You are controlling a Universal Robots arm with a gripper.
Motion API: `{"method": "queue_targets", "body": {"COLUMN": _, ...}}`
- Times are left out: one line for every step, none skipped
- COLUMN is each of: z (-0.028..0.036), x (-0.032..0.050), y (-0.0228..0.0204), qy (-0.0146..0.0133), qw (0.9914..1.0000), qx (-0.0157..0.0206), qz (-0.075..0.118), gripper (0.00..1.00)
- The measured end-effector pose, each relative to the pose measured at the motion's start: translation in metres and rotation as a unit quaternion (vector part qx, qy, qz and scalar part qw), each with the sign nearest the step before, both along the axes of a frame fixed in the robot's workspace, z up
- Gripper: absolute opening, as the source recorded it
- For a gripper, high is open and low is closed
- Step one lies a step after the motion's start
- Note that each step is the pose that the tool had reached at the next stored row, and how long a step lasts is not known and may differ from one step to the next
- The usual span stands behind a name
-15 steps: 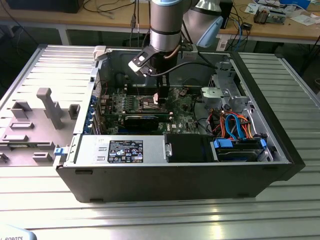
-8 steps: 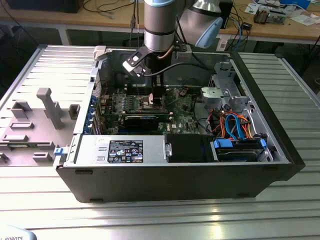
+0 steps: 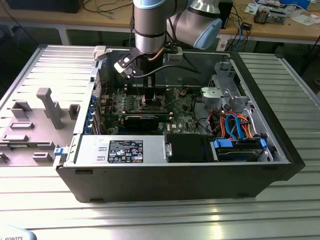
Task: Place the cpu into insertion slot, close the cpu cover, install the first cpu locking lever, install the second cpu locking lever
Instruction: 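Place the cpu into insertion slot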
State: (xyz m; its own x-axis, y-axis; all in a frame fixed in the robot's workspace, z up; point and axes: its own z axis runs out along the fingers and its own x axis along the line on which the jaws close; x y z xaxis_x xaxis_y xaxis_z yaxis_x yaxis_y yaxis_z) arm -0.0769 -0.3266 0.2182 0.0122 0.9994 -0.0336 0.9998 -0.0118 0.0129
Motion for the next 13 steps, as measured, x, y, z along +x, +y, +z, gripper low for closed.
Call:
{"method": "queue_targets", "body": {"z": -0.0004, "x": 0.0, "y": 0.0001, "qy": -0.0001, "qw": 0.99999, "qx": -0.0013, "qz": -0.003, "gripper": 0.55}}
{"method": "queue_targets", "body": {"z": -0.001, "x": 0.0, "y": -0.0001, "qy": 0.0, "qw": 0.99993, "qx": -0.0041, "qz": -0.011, "gripper": 0.55}}
{"method": "queue_targets", "body": {"z": -0.0013, "x": 0.0, "y": -0.0001, "qy": 0.0, "qw": 0.99985, "qx": -0.0057, "qz": -0.016, "gripper": 0.55}}
{"method": "queue_targets", "body": {"z": -0.0017, "x": 0.0002, "y": -0.0001, "qy": 0.0, "qw": 0.99979, "qx": -0.0095, "qz": -0.018, "gripper": 0.55}}
{"method": "queue_targets", "body": {"z": -0.0015, "x": 0.0014, "y": -0.0004, "qy": 0.0001, "qw": 0.99974, "qx": -0.0135, "qz": -0.018, "gripper": 0.55}}
{"method": "queue_targets", "body": {"z": -0.0019, "x": 0.003, "y": 0.0001, "qy": 0.0, "qw": 0.99975, "qx": -0.0131, "qz": -0.018, "gripper": 0.55}}
{"method": "queue_targets", "body": {"z": -0.0021, "x": 0.0033, "y": 0.0004, "qy": -0.0001, "qw": 0.99975, "qx": -0.013, "qz": -0.018, "gripper": 0.55}}
{"method": "queue_targets", "body": {"z": -0.0022, "x": 0.0033, "y": 0.0004, "qy": 0.0, "qw": 0.99976, "qx": -0.0127, "qz": -0.018, "gripper": 0.55}}
{"method": "queue_targets", "body": {"z": -0.0023, "x": 0.0034, "y": 0.0005, "qy": 0.0, "qw": 0.99976, "qx": -0.0126, "qz": -0.018, "gripper": 0.55}}
{"method": "queue_targets", "body": {"z": -0.0023, "x": 0.0034, "y": 0.0005, "qy": 0.0, "qw": 0.99976, "qx": -0.0126, "qz": -0.018, "gripper": 0.55}}
{"method": "queue_targets", "body": {"z": -0.0023, "x": 0.0034, "y": 0.0005, "qy": 0.0, "qw": 0.99975, "qx": -0.0126, "qz": -0.018, "gripper": 0.55}}
{"method": "queue_targets", "body": {"z": -0.0023, "x": 0.0034, "y": 0.0005, "qy": 0.0, "qw": 0.99975, "qx": -0.0126, "qz": -0.018, "gripper": 0.55}}
{"method": "queue_targets", "body": {"z": -0.0023, "x": 0.0034, "y": 0.0005, "qy": 0.0, "qw": 0.99975, "qx": -0.0126, "qz": -0.018, "gripper": 0.55}}
